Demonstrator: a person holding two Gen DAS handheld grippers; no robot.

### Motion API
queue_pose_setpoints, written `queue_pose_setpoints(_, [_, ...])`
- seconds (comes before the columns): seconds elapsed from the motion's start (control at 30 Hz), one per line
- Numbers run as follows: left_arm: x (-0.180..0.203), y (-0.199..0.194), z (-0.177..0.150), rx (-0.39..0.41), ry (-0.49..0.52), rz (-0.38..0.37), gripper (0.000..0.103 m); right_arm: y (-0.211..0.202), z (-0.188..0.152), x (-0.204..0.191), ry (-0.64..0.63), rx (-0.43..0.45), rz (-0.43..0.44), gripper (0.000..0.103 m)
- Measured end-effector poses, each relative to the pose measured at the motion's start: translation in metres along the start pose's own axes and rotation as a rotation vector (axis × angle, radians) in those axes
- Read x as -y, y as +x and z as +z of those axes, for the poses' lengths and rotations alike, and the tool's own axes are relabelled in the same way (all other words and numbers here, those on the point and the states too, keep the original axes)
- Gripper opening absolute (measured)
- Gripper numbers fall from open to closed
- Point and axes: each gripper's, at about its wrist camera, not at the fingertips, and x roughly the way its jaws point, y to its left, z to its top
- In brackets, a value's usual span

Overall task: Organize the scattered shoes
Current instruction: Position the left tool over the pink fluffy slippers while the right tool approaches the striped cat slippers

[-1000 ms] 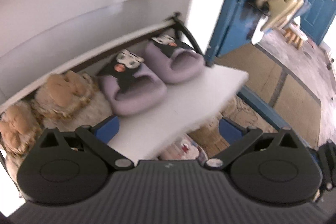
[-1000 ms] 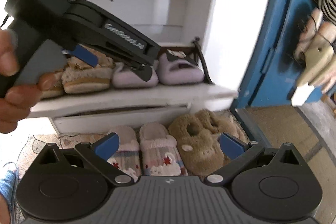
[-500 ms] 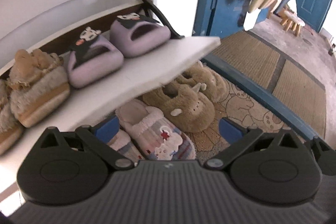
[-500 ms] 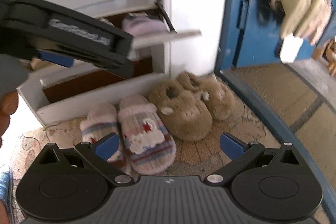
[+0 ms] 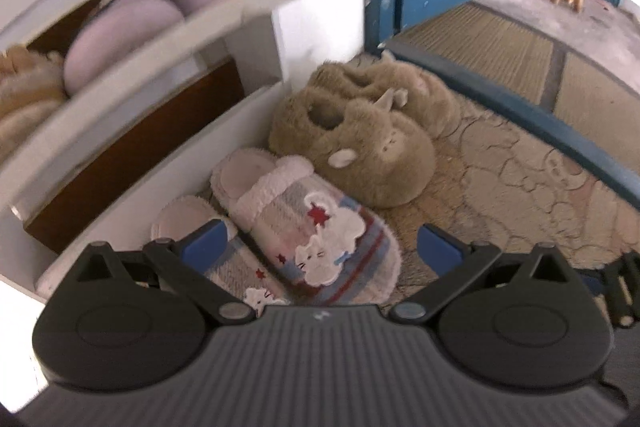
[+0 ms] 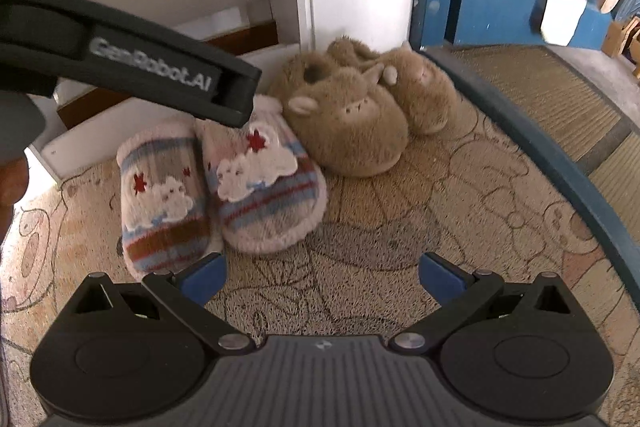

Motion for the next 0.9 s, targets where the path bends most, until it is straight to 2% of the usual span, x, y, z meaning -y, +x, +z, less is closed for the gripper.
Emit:
queue_pose_setpoints(0.33, [-0.010,0.048,-0.008,-0.026,-0.052,0.060,0.103,0.026,-0.006,0.003,0.046,0.006,0.046,0.103])
queue_pose_setpoints(0.47, [-0.017,0.067,-0.010,-0.017,-0.062,0.115,0.103,0.039,-0.009,0.000,0.039,-0.008,0.060,0.103])
queue_pose_setpoints(0.6, [-0.035,0.089,-0.008,-0.040,-0.123,0.154,0.103,0.050,-0.012,-0.001,0.056,-0.010,0.068,0.103])
queue_pose_setpoints(0.77, [-0.044,0.103,-0.006,-0.023,-0.165,0.210,0.103,0.058,-0.010,-0.004,0.079,0.003,0.086,0.103])
queue_pose_setpoints(0.9, [-0.049,0.106,-0.007,-0.006,-0.240,0.216,0.103,0.064,-0.008,-0.006,0.084,0.013,0.097,0.103])
